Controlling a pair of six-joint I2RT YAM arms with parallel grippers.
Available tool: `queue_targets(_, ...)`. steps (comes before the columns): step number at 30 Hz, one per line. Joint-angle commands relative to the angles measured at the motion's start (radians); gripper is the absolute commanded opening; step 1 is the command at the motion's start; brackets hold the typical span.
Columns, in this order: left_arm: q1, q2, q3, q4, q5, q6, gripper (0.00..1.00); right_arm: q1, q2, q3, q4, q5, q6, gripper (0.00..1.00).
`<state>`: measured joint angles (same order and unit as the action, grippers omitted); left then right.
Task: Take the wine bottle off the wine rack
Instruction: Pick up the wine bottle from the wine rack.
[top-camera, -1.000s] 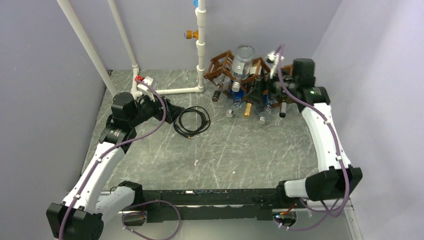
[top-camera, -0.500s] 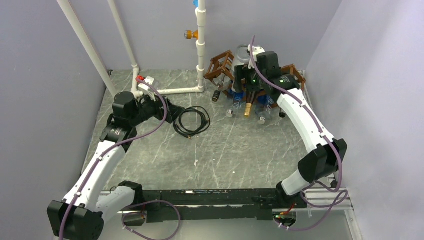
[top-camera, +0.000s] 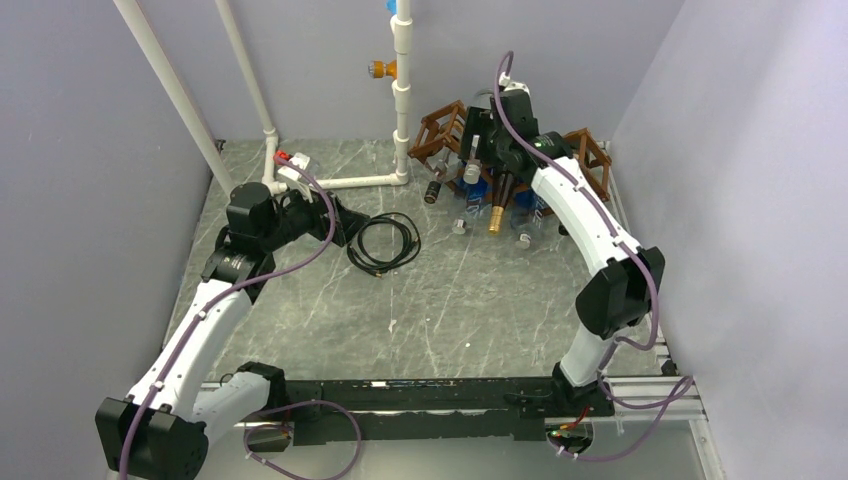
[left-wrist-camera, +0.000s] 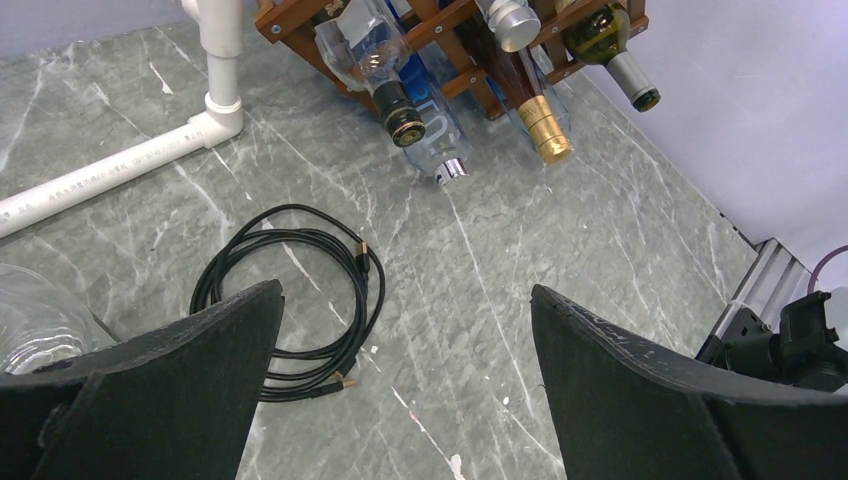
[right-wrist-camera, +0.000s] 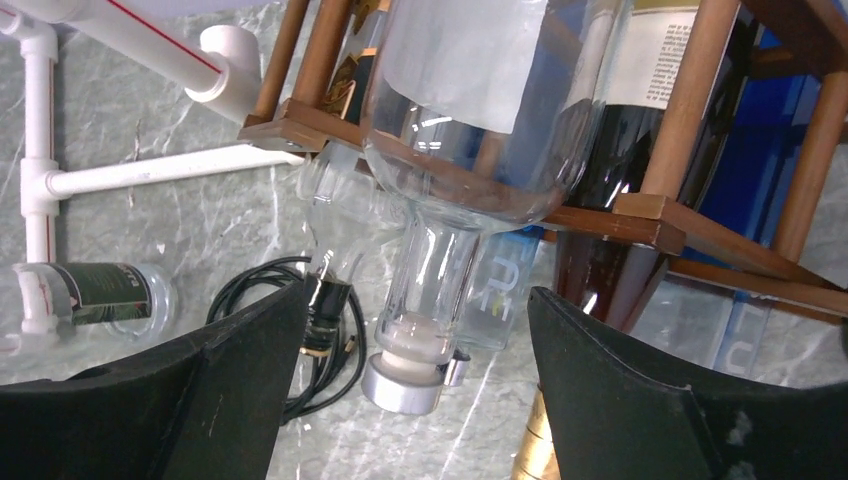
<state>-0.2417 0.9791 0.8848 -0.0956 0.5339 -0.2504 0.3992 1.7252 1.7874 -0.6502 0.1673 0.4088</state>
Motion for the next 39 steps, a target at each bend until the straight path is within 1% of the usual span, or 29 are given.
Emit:
queue_targets(1, 0.004, -0.011, 0.040, 0.007, 0.005, 0.018, 0.99, 0.004, 0.022, 0.053, 0.016, 0.030, 0.084, 0.81)
queue_targets(7, 0.004, -0.013, 0.042, 0.007, 0.005, 0.019, 0.99, 0.004, 0.061, 0.052, 0.018, 0.036, 0.099, 0.75)
queue_targets(13, 0.004, -0.013, 0.041, 0.005, 0.005, 0.019, 1.00, 0.002, 0.108, 0.086, 0.002, 0.021, 0.104, 0.68)
queue_targets(24, 0.004, -0.013, 0.041, 0.007, 0.006, 0.019, 1.00, -0.013, 0.160, 0.117, -0.013, -0.014, 0.125, 0.64)
queue_targets(39, 0.005, -0.011, 0.041, 0.007, 0.007, 0.018, 0.99, -0.022, 0.187, 0.122, -0.012, -0.044, 0.137, 0.60)
